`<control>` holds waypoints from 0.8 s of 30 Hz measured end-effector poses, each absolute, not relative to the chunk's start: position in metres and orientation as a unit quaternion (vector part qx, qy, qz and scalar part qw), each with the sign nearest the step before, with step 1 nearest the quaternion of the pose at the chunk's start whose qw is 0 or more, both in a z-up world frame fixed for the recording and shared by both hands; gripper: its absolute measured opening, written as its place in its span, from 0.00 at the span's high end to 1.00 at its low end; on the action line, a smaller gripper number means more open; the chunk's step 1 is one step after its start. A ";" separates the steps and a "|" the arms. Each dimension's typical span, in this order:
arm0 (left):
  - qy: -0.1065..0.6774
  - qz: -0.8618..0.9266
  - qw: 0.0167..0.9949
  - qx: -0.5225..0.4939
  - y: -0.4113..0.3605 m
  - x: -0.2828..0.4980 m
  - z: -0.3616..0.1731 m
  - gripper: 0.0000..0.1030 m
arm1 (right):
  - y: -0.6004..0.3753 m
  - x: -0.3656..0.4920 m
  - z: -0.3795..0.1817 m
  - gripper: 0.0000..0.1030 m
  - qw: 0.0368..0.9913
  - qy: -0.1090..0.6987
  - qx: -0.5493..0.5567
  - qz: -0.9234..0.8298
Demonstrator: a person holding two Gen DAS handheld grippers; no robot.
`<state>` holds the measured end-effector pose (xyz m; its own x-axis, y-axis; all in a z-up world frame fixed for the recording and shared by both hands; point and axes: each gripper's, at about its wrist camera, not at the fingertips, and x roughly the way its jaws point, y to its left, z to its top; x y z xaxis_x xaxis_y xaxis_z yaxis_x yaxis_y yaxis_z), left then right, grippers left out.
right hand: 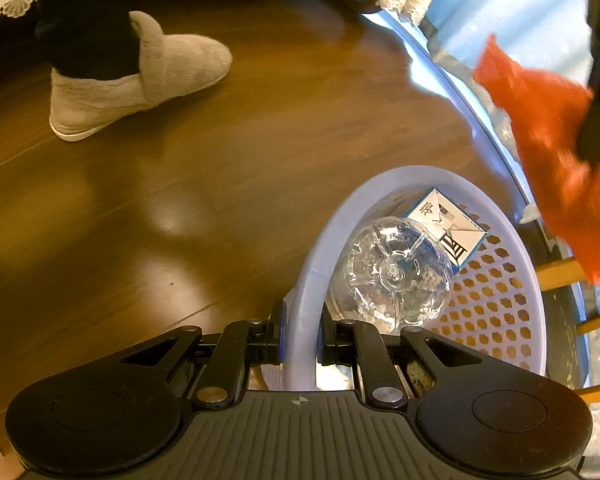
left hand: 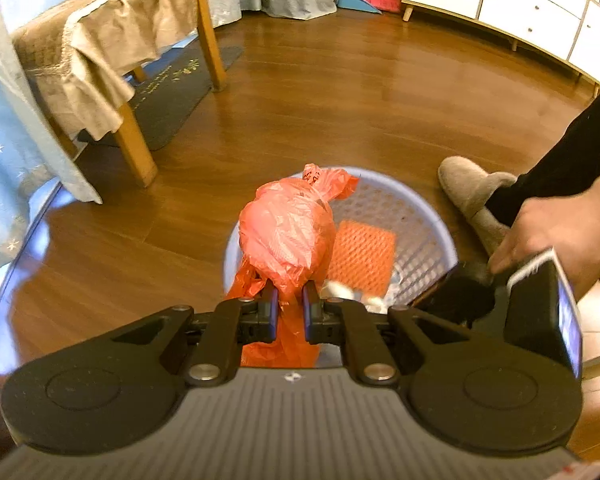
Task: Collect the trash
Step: 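Lift the orange bag and carry it over the basket, then open the left tool to drop the orange bag into the basket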
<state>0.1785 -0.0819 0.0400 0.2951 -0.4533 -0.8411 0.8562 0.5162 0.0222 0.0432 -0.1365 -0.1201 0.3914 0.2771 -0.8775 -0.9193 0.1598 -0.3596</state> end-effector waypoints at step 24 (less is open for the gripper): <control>0.426 -0.381 0.804 0.163 -0.106 0.178 0.041 0.66 | -0.163 0.035 -0.094 0.90 0.702 0.338 -0.447 0.439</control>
